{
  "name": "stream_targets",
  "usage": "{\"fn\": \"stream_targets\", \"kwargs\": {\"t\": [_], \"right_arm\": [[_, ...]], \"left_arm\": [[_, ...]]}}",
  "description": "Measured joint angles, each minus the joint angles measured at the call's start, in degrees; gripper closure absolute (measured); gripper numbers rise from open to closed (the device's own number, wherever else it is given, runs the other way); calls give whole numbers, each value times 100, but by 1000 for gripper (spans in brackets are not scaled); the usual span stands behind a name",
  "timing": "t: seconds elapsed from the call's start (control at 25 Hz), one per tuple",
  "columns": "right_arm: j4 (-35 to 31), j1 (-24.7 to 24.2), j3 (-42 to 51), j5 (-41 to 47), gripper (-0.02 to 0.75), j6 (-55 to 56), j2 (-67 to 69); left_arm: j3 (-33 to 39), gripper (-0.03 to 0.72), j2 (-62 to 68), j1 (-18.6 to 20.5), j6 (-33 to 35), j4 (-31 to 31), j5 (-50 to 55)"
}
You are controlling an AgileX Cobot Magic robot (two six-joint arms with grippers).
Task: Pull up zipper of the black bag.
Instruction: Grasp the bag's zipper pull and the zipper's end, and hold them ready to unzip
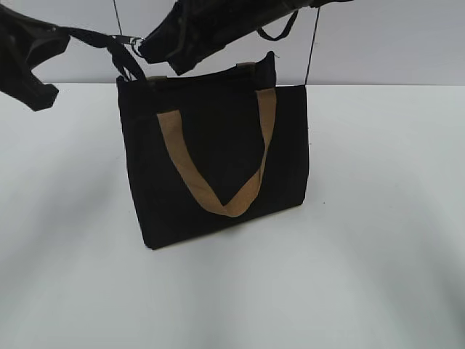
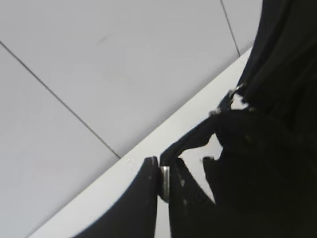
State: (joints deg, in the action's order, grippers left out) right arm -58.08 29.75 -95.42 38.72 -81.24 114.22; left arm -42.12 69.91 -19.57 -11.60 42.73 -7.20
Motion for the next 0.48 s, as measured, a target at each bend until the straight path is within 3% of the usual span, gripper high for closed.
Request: {"fn": "stream_targets", "kwargs": {"t": [0.32,0.48], "right_arm": [[424,32,0,0,752,362,0],[1104,32,0,5,752,811,0]], "left_arm": [[0,667,0,0,0,-323,809],[5,668,0,0,0,-341,1070]]}}
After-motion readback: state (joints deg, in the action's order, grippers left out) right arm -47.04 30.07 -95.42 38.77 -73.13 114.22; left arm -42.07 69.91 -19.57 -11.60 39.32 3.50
